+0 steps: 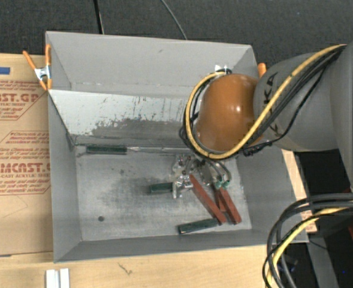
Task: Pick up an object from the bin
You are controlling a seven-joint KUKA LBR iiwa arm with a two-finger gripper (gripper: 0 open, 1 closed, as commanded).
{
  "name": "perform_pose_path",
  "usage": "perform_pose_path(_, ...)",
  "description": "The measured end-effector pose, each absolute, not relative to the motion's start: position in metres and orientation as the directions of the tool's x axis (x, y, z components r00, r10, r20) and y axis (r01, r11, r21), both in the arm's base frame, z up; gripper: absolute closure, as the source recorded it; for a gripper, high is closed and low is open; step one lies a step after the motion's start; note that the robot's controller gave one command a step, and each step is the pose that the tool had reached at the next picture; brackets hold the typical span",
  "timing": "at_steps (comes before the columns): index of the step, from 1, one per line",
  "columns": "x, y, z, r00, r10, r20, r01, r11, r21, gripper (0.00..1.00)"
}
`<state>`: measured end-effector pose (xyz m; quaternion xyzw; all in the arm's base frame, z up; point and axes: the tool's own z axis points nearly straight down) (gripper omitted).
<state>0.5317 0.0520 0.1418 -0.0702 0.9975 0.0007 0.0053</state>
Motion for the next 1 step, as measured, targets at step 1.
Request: perform_pose_path(1, 0.5315, 0.0369, 0.2417, -1.000, -0.025, 0.002, -0.025, 1.000, 0.001, 1.00)
